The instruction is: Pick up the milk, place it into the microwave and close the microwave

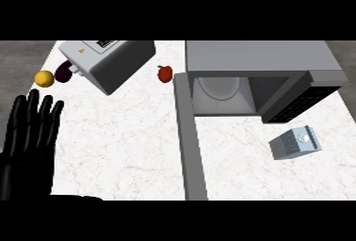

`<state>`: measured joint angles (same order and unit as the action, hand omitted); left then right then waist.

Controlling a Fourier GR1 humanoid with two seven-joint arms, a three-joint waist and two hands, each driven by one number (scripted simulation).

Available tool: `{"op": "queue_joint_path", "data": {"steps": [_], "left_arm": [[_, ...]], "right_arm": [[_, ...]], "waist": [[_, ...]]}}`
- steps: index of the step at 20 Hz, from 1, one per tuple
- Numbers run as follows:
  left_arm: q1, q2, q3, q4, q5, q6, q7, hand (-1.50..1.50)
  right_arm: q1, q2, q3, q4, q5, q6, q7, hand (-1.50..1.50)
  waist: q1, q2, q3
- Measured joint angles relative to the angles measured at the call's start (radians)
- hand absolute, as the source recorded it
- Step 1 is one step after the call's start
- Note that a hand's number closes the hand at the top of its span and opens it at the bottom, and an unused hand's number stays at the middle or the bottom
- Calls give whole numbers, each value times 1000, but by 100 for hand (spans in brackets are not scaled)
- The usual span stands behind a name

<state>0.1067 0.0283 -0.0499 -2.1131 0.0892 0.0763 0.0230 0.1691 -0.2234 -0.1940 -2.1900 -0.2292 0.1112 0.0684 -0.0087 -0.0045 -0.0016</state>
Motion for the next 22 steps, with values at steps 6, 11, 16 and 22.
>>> {"op": "queue_joint_path", "data": {"steps": [6, 11, 16, 22], "left_arm": [[135, -19, -17, -33, 83, -16, -38, -150], [235, -25, -46, -31, 98, -45, -116, -150], [339, -22, -94, -59, 95, -57, -189, -150], [453, -24, -136, -60, 90, -92, -279, -150]], "right_arm": [[96, 8, -57, 6, -67, 82, -13, -150], [127, 29, -96, 81, -64, 138, -73, -150], [134, 55, -111, 170, -44, 175, -124, -150], [96, 85, -107, 331, 17, 196, -220, -150]], "waist": [[6, 2, 1], [9, 2, 1], [11, 3, 2], [15, 3, 2]]}}
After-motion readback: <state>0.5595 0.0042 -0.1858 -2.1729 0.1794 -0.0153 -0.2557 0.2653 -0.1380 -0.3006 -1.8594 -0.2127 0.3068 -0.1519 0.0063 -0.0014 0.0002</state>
